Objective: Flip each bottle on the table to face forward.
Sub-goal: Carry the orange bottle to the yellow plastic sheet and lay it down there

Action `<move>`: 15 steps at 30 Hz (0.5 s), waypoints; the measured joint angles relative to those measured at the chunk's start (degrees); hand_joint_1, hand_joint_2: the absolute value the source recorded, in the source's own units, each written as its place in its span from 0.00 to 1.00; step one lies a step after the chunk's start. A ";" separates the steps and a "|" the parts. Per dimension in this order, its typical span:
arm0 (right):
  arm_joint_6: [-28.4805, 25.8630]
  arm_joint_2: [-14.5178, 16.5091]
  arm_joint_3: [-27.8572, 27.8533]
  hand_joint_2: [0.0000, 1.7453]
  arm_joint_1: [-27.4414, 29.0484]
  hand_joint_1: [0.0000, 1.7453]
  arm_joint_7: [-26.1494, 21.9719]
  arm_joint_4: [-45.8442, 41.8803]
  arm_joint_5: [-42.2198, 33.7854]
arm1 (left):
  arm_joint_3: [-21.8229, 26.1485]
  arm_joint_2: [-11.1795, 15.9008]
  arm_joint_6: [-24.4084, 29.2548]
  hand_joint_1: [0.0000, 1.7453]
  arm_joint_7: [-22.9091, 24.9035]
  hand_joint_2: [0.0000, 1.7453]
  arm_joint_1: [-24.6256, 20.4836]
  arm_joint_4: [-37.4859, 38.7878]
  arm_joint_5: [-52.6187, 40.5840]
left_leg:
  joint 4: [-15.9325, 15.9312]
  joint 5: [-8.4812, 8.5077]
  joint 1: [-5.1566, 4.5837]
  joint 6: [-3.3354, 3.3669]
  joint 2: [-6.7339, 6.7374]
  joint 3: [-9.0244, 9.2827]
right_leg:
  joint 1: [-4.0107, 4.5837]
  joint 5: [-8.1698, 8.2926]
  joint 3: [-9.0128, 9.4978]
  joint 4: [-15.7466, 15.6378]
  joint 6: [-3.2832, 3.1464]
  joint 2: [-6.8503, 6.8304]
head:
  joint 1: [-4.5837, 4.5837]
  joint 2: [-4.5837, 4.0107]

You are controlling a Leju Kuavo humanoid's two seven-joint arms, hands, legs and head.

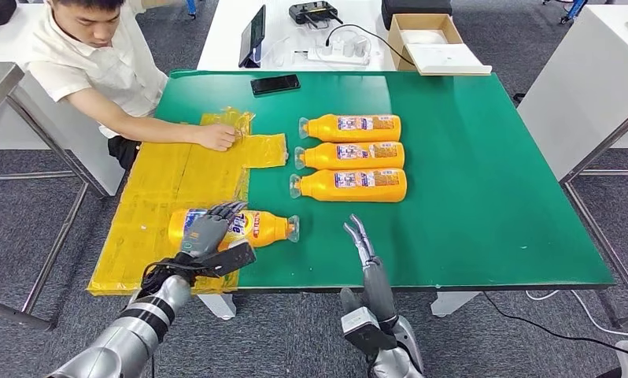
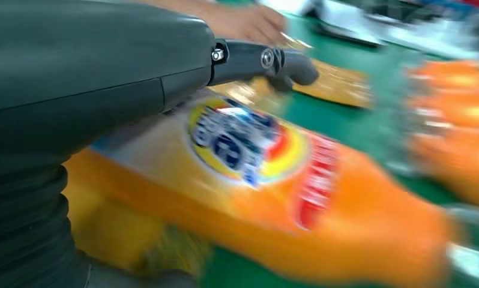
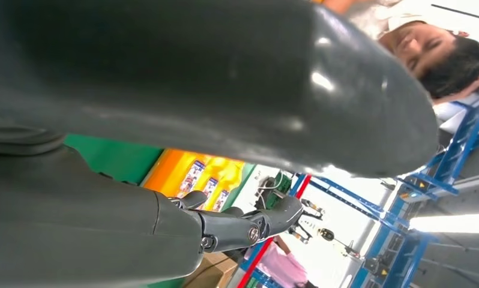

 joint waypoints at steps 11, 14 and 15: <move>-0.61 -0.53 1.85 0.00 -0.29 0.00 0.00 0.00 -3.26 | -6.84 1.61 -2.90 0.00 -12.23 0.00 9.96 -16.66 11.41 | 0.00 0.01 -0.03 0.02 -0.06 -0.22 | -0.03 0.01 -0.21 -0.01 0.02 -0.04 | 0.01 -0.01; -0.52 -0.64 2.03 0.00 -0.38 0.00 0.00 0.00 -3.57 | -9.93 2.25 -2.97 0.00 -14.07 0.00 12.78 -22.46 14.27 | 0.00 0.00 -0.03 0.02 -0.07 -0.31 | -0.03 0.00 -0.29 -0.01 0.02 -0.04 | 0.01 0.00; -0.50 -0.67 2.10 0.00 -0.39 0.00 0.00 0.00 -3.62 | -10.79 2.39 -3.05 0.00 -14.38 0.00 13.59 -24.26 15.04 | 0.00 0.00 -0.03 0.03 -0.06 -0.34 | -0.03 0.00 -0.32 -0.01 0.02 -0.04 | 0.01 -0.01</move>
